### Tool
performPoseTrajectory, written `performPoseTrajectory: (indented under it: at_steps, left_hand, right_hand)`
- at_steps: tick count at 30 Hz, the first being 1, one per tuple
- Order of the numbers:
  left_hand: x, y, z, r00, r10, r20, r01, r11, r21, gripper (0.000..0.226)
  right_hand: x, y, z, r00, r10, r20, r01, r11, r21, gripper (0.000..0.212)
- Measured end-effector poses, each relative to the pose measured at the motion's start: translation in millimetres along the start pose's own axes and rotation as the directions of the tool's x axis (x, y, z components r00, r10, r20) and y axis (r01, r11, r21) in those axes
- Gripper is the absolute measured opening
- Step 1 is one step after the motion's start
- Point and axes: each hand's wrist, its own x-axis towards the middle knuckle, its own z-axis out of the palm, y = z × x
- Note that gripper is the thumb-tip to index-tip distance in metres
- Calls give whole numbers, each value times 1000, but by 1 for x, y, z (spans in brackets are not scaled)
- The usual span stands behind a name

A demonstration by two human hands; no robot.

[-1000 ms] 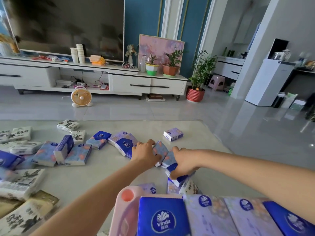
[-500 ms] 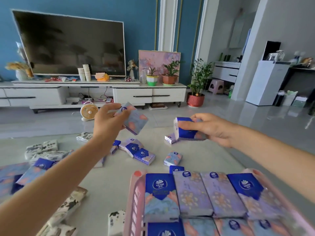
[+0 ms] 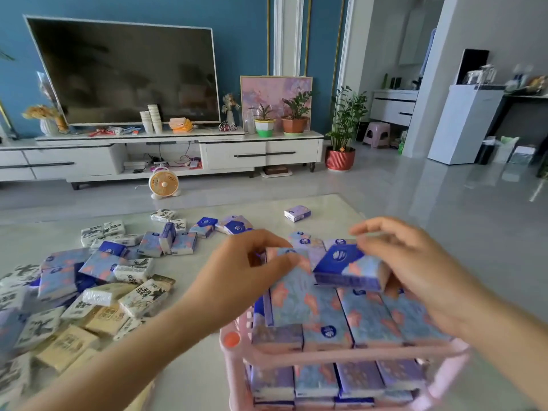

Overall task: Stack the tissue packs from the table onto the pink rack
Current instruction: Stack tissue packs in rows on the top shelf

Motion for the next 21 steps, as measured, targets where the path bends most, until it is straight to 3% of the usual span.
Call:
performPoseTrajectory:
  at_steps: [2, 4, 6, 9, 11, 14, 17, 21]
  left_hand:
    - [-6, -6, 6, 997, 68, -40, -61, 986, 153, 8]
    - [-11, -11, 8, 985, 159, -64, -135, 949, 284, 8]
    - [-13, -17, 8, 962, 262, -81, -205, 882, 425, 17]
    - [-15, -30, 8, 936, 349, -40, -276, 802, 530, 36]
    - [-18, -37, 9, 947, 322, 18, -283, 802, 526, 56]
    - [-21, -39, 10, 962, 268, 46, -252, 817, 519, 66]
    - [-23, -30, 8, 974, 220, 42, -213, 845, 490, 53]
    - [-15, -23, 0, 989, 116, 95, -147, 862, 485, 67]
  right_hand:
    - [-19, 15, 10, 997, -61, -54, 61, 998, -2, 14]
    - [-33, 32, 21, 970, -211, -120, 198, 973, -115, 12]
    - [-41, 45, 28, 916, -367, -161, 311, 904, -292, 12]
    - [-51, 54, 35, 875, -463, -142, 366, 825, -430, 24]
    - [-56, 57, 37, 854, -510, -107, 361, 728, -583, 33]
    - [-60, 56, 34, 837, -546, -26, 375, 608, -700, 42]
    - [-63, 60, 30, 821, -568, 60, 459, 594, -660, 44]
    - [-60, 63, 25, 807, -576, 126, 534, 623, -572, 31]
